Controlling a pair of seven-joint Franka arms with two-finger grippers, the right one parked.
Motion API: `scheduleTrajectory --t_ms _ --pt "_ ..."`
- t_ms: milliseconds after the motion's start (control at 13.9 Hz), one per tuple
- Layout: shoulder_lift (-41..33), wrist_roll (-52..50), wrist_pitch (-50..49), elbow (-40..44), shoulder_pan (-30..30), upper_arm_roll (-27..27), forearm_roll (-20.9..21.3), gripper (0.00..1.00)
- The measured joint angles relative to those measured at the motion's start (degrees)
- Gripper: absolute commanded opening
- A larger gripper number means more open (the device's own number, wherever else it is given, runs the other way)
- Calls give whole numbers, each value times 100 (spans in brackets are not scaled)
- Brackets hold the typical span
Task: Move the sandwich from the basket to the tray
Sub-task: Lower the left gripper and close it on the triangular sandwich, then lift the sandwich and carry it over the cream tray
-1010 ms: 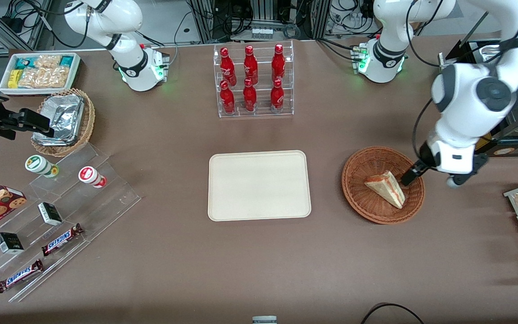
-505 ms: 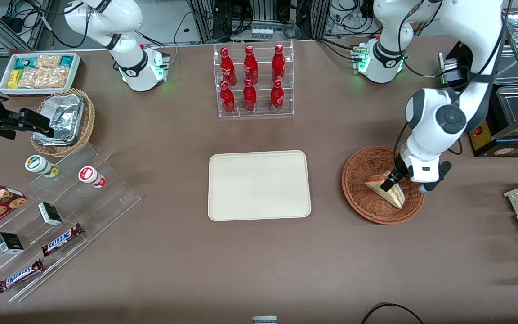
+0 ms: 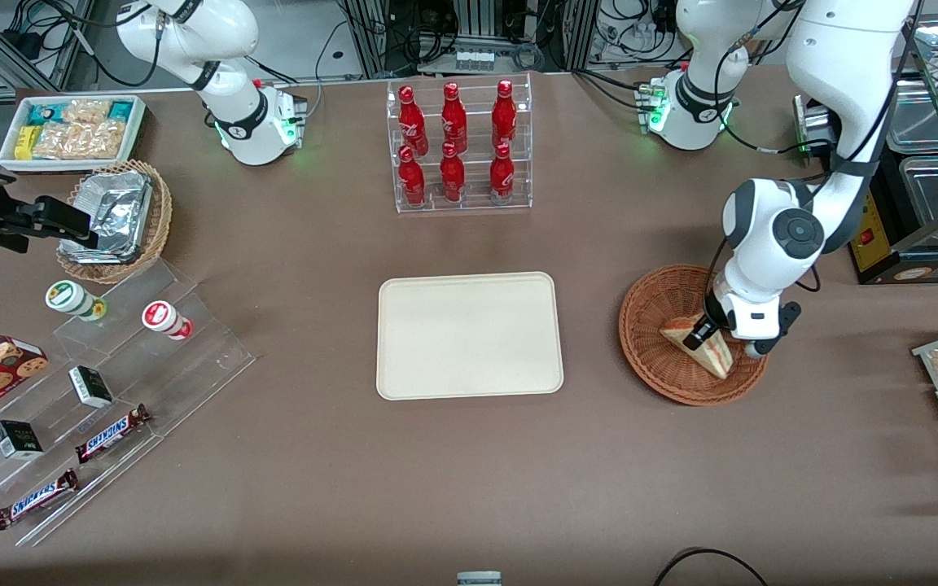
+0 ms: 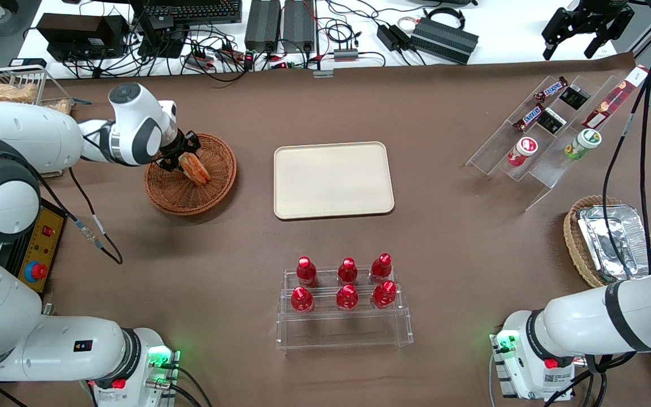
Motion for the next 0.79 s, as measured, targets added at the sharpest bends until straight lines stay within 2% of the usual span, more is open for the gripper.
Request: scheduleTrajectory --t_ms 144,361,577,794 --pt "-220 1 -1103 561 0 -1 108 0" --pt "-546 2 -3021 1842 -88 -130 402 0" --pt "-520 3 -3871 2802 -658 -256 423 0" --pt "32 -50 -4008 3455 -1646 -299 425 0"
